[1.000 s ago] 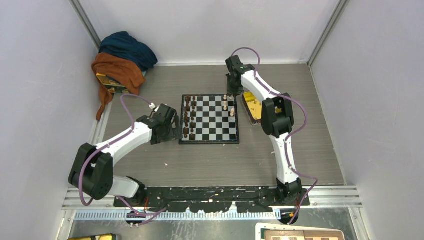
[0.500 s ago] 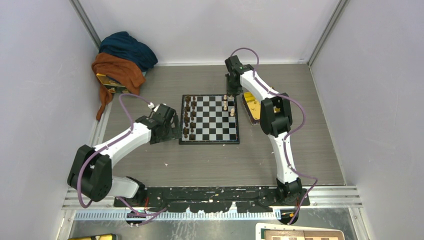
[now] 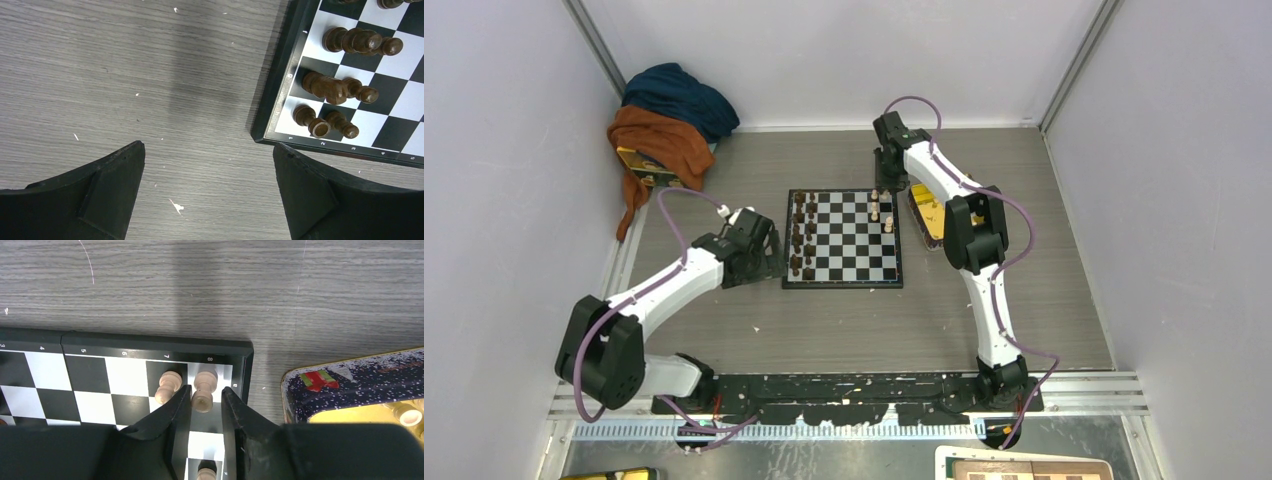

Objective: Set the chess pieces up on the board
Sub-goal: Place the chess piece on the chessboard, then pick up the chess piece from the storage box.

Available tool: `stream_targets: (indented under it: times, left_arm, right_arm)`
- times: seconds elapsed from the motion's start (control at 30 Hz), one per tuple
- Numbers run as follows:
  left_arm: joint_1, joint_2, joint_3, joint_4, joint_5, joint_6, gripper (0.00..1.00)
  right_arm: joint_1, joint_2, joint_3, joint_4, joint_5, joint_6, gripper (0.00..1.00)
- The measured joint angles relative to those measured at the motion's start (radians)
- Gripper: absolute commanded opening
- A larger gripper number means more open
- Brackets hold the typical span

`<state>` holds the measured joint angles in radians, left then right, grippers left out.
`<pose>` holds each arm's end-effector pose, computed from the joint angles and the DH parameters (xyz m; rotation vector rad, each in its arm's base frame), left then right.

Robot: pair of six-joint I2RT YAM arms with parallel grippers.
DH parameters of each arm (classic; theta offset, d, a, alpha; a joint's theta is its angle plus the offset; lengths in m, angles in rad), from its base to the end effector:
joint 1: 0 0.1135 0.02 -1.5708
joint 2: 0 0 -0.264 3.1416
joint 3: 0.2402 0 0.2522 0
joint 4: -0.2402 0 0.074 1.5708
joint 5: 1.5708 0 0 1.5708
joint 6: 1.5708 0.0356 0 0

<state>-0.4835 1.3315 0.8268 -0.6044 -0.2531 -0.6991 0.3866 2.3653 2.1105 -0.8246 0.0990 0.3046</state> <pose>0.2248 -0.1079 0.2069 -0.3597 2.5963 -0.0665 0.4757 0.1899 0.1983 -0.0756 2.6439 0.1014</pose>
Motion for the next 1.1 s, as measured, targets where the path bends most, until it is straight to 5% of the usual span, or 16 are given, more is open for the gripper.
stream_targets:
  times: [0.53,1.1]
  left_arm:
    - [0.0,-0.088,0.026,-0.06,-0.076,0.016,1.0]
    - [0.0,-0.427,-0.012,0.052,-0.385,0.078,0.99]
  right_arm:
    - [0.004,-0.037,-0.019,0.008,-0.001,-0.015,0.38]
    - [-0.069,-0.405,-0.296,0.109,0.138,0.032,0.39]
